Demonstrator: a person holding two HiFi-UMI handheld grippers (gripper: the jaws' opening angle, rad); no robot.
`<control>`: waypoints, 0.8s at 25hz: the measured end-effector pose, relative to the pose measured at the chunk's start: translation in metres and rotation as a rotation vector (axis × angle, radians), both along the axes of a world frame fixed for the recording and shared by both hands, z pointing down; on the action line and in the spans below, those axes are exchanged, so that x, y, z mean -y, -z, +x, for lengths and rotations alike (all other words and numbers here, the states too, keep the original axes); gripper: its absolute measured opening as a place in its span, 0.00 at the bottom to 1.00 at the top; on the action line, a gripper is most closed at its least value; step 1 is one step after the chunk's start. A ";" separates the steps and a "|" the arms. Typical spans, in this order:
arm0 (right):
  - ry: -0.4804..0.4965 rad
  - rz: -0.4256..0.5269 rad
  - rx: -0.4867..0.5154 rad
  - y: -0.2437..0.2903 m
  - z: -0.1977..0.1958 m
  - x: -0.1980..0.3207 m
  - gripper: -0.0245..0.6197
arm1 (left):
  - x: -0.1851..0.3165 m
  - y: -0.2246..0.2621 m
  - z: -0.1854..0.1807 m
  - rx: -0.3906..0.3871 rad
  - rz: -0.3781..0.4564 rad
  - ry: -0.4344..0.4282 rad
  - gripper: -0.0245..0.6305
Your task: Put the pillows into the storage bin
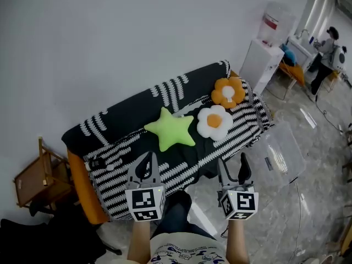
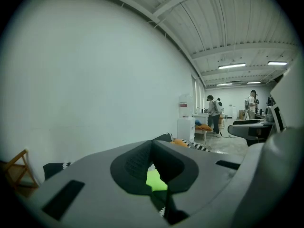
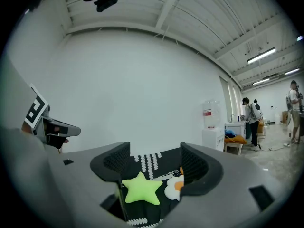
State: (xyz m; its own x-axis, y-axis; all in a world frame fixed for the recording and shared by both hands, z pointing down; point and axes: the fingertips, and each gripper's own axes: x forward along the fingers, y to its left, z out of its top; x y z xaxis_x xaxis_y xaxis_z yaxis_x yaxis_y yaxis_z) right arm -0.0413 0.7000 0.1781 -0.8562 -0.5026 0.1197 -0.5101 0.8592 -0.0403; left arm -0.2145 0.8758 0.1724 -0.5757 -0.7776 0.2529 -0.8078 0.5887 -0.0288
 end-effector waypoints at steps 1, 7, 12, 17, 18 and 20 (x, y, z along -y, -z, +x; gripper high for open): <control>0.004 -0.005 -0.003 -0.004 -0.008 0.008 0.55 | 0.008 -0.004 -0.008 -0.004 -0.003 0.001 0.06; 0.031 -0.009 -0.033 -0.021 -0.065 0.064 0.55 | 0.069 -0.020 -0.059 -0.028 -0.011 0.006 0.06; 0.067 -0.021 -0.065 -0.035 -0.134 0.113 0.55 | 0.118 -0.034 -0.120 -0.045 -0.021 0.021 0.06; 0.124 -0.040 -0.108 -0.052 -0.199 0.152 0.55 | 0.157 -0.053 -0.179 -0.085 -0.043 0.052 0.06; 0.131 -0.047 -0.117 -0.057 -0.209 0.158 0.55 | 0.163 -0.056 -0.189 -0.089 -0.050 0.055 0.06; 0.144 -0.070 -0.128 -0.067 -0.228 0.169 0.55 | 0.174 -0.064 -0.205 -0.094 -0.069 0.060 0.06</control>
